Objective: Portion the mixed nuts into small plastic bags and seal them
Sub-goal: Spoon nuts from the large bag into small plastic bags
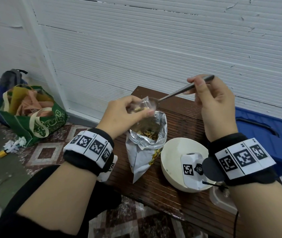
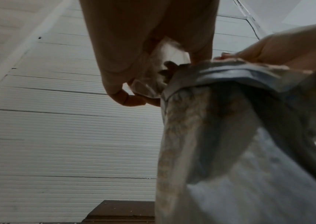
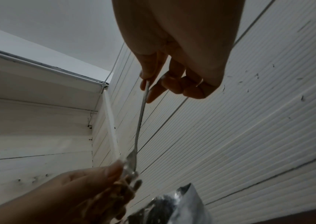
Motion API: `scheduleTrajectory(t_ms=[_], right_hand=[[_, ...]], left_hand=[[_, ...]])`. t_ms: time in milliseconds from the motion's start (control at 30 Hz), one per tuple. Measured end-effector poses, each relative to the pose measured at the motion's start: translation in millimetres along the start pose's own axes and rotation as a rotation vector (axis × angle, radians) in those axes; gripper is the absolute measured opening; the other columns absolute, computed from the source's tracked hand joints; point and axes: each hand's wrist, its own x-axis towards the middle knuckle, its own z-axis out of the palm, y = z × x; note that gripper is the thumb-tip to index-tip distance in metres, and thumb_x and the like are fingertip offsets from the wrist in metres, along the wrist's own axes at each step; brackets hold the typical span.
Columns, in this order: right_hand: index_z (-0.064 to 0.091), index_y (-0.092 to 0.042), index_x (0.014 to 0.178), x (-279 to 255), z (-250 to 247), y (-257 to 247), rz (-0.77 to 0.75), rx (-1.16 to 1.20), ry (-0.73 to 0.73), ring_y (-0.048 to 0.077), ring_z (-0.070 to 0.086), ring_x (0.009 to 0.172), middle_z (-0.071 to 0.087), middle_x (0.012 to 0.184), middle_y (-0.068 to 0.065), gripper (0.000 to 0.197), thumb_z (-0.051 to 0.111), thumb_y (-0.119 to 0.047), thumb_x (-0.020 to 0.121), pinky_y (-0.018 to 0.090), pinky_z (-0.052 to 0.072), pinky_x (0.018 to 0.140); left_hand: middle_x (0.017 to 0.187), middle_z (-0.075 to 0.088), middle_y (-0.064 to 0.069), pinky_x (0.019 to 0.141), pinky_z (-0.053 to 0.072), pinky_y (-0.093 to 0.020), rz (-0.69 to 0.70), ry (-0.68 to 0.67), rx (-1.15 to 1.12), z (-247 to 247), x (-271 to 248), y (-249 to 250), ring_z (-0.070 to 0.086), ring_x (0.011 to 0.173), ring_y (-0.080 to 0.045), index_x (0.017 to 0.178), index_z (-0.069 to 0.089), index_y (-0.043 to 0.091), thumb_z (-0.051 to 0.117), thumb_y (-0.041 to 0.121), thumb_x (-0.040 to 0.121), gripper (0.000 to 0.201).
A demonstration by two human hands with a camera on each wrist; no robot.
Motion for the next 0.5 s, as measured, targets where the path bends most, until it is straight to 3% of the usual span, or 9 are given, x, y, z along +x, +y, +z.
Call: scheduleTrajectory(t_ms=[133, 233, 300, 400, 500], right_hand=[[0.061, -0.017, 0.087, 5.1, -10.9, 2.4, -0.038, -0.002, 0.179, -0.002, 0.054, 0.061, 0.066, 0.091, 0.010, 0.018, 0.049, -0.020, 0.099, 0.017, 0.042, 0.067], [0.060, -0.019, 0.083, 1.0, -10.3, 8.6, -0.013, -0.083, 0.211, 0.003, 0.058, 0.066, 0.066, 0.083, -0.002, 0.019, 0.049, -0.020, 0.099, 0.016, 0.043, 0.065], [0.063, -0.025, 0.084, -6.2, -4.2, 12.9, -0.020, -0.230, 0.116, 0.004, 0.061, 0.073, 0.065, 0.076, -0.012, 0.018, 0.052, -0.023, 0.098, 0.019, 0.045, 0.068], [0.066, -0.023, 0.089, -19.4, 8.0, 19.6, -0.109, -0.375, -0.100, 0.001, 0.060, 0.075, 0.067, 0.080, -0.011, 0.014, 0.054, -0.020, 0.096, 0.016, 0.045, 0.070], [0.069, -0.017, 0.092, -31.6, 18.1, 31.9, -0.283, -0.555, -0.256, 0.017, 0.058, 0.075, 0.065, 0.079, -0.003, 0.017, 0.052, -0.020, 0.095, 0.034, 0.045, 0.070]], left_hand=[[0.086, 0.068, 0.009, 0.064, 0.043, -0.002, 0.016, 0.028, -0.065, -8.7, 0.8, -1.1, 0.061, 0.077, 0.000, 0.094, 0.066, 0.026, 0.070, 0.055, 0.065, 0.042], [0.089, 0.071, 0.005, 0.068, 0.047, -0.006, 0.028, 0.008, -0.090, -11.6, 1.8, -5.3, 0.065, 0.079, -0.002, 0.100, 0.068, 0.021, 0.067, 0.059, 0.063, 0.053], [0.094, 0.071, 0.005, 0.074, 0.048, -0.010, 0.035, -0.026, -0.078, -11.7, 2.8, -7.3, 0.066, 0.086, -0.005, 0.104, 0.067, 0.020, 0.065, 0.059, 0.065, 0.055], [0.099, 0.071, 0.005, 0.086, 0.050, -0.019, 0.047, -0.079, -0.063, -11.1, 3.3, -8.1, 0.066, 0.095, -0.007, 0.106, 0.067, 0.019, 0.062, 0.061, 0.066, 0.058], [0.097, 0.072, 0.004, 0.090, 0.051, -0.024, 0.039, -0.104, -0.072, -10.6, 3.2, -8.5, 0.066, 0.094, -0.006, 0.103, 0.068, 0.020, 0.061, 0.062, 0.068, 0.055]])
